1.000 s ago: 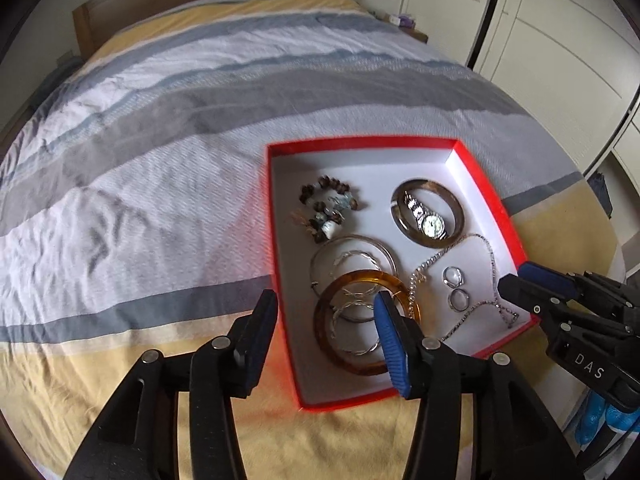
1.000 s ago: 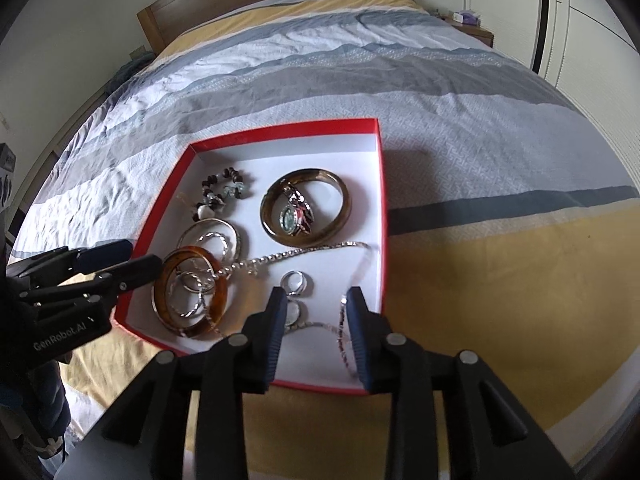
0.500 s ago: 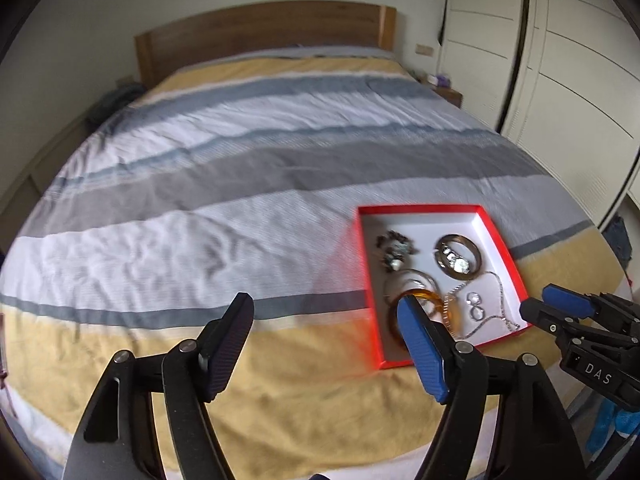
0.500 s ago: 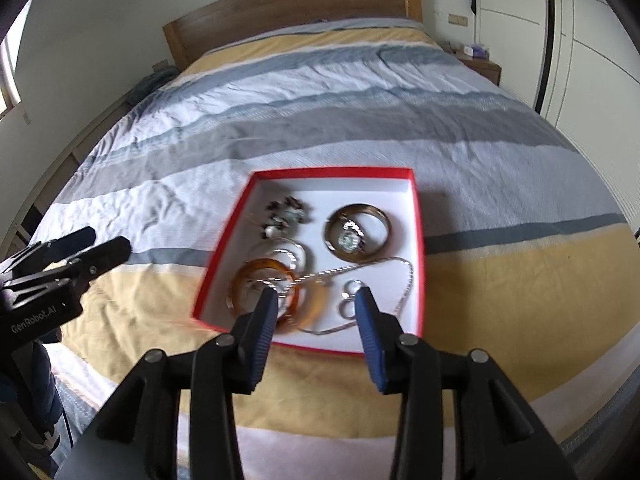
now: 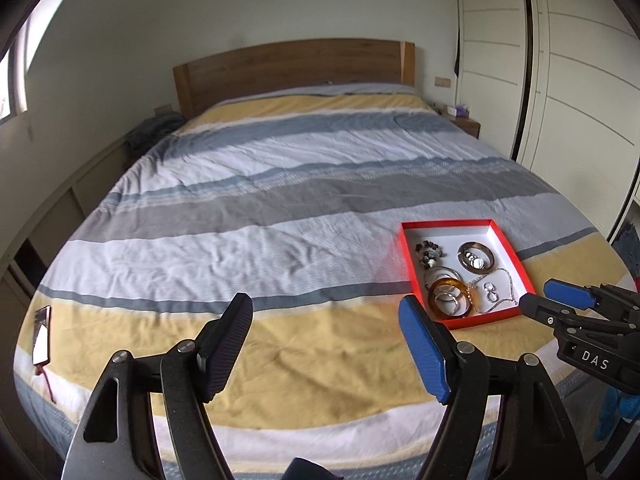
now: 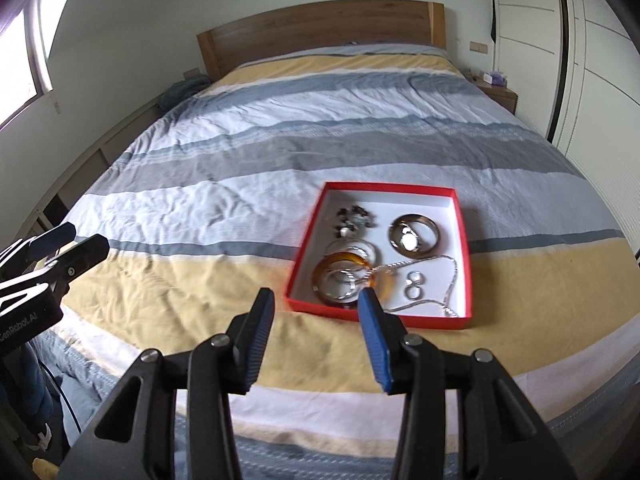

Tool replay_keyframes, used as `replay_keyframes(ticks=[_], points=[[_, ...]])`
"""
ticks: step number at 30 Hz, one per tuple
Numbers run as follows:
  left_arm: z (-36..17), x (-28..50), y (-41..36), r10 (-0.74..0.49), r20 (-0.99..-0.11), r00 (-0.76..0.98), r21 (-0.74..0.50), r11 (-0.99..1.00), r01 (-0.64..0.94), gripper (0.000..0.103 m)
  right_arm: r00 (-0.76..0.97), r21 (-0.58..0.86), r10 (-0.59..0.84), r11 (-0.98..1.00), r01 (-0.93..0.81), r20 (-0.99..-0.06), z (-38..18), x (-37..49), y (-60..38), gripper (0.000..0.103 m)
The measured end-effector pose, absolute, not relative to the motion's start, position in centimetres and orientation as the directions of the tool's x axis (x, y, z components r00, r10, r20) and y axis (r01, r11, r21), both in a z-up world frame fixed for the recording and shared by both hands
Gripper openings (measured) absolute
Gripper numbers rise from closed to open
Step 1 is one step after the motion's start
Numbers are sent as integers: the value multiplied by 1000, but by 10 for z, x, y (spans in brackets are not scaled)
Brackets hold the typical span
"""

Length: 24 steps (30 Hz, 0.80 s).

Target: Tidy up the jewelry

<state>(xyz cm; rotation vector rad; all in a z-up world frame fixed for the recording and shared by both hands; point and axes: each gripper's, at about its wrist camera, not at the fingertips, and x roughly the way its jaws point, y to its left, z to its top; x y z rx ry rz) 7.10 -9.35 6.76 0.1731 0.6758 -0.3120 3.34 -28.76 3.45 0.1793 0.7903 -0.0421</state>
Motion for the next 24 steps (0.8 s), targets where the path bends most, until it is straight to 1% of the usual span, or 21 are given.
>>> replay_keyframes(ticks=[4,14,18,22,24], points=[[79,55,-71,-224,-605,764,56,945,322,77,721,142,35,986,89,-692,45,19,-270,44],[91,16,-26,-191,-546,816,67,961,270,90,741,133,30,988,81,-671,57,-8,-243,45],[92,6,-13,-181,-532,827,63,966,252,94,744,126,29,989,75,-667,58,-17,-237,45],[93,-1,-4,-174,-521,836,55,970,237,98,748,120,28,990,69,-663,60,-24,-232,48],[94,-6,-1,-170,-517,839,55,971,231,103,751,118,28,991,67,-659,61,-27,-231,49]])
